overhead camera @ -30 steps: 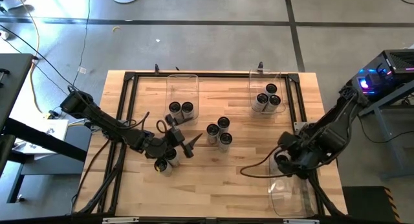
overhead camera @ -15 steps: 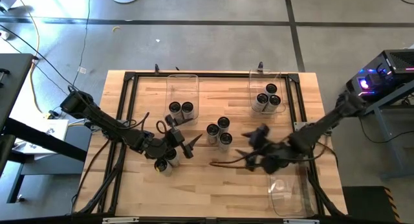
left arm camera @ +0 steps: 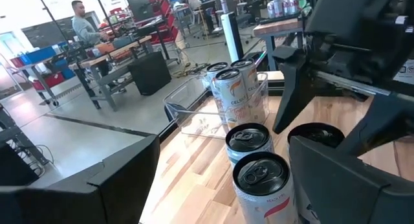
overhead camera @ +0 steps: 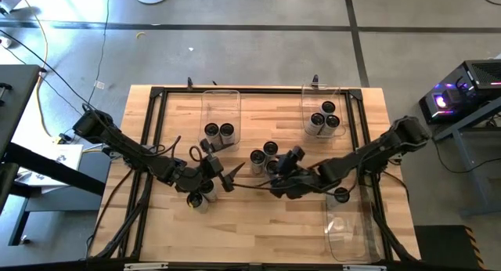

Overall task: Sort soda cans
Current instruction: Put the white-blue soda can into the bottom transparent bin

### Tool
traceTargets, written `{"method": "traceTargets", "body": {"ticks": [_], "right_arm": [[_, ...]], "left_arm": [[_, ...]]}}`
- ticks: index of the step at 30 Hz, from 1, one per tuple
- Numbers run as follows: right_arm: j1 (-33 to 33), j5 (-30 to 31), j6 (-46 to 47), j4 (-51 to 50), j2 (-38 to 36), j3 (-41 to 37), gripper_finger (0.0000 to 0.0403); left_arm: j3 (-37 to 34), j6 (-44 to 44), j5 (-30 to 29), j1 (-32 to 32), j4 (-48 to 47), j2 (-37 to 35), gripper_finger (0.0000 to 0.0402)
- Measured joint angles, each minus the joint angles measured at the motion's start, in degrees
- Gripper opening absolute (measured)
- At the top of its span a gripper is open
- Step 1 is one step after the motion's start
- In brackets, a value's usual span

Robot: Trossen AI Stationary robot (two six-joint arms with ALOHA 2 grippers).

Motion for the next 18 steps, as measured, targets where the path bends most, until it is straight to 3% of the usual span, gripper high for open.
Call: {"method": "traceTargets", "body": {"ticks": [8, 14, 18], "right_arm": [[-0.3, -1.5, 2.1, -0.3, 1.4, 0.0, 0.0312], [-0.2, -2.0, 1.6, -0.5, 1.2, 0.0, 0.0244], [1.2, -3.3, 0.5, -1.3, -1.3, -0.1, 0.024]], "left_arm": [[0.0, 0.0, 0.1, 0.0, 0.0, 0.0, 0.0339], [0.0, -1.2, 0.1, 0.0, -0.7, 0.0, 0.0339], [0.0, -1.4, 2.9, 0.0, -0.9, 0.0, 0.0339]]}}
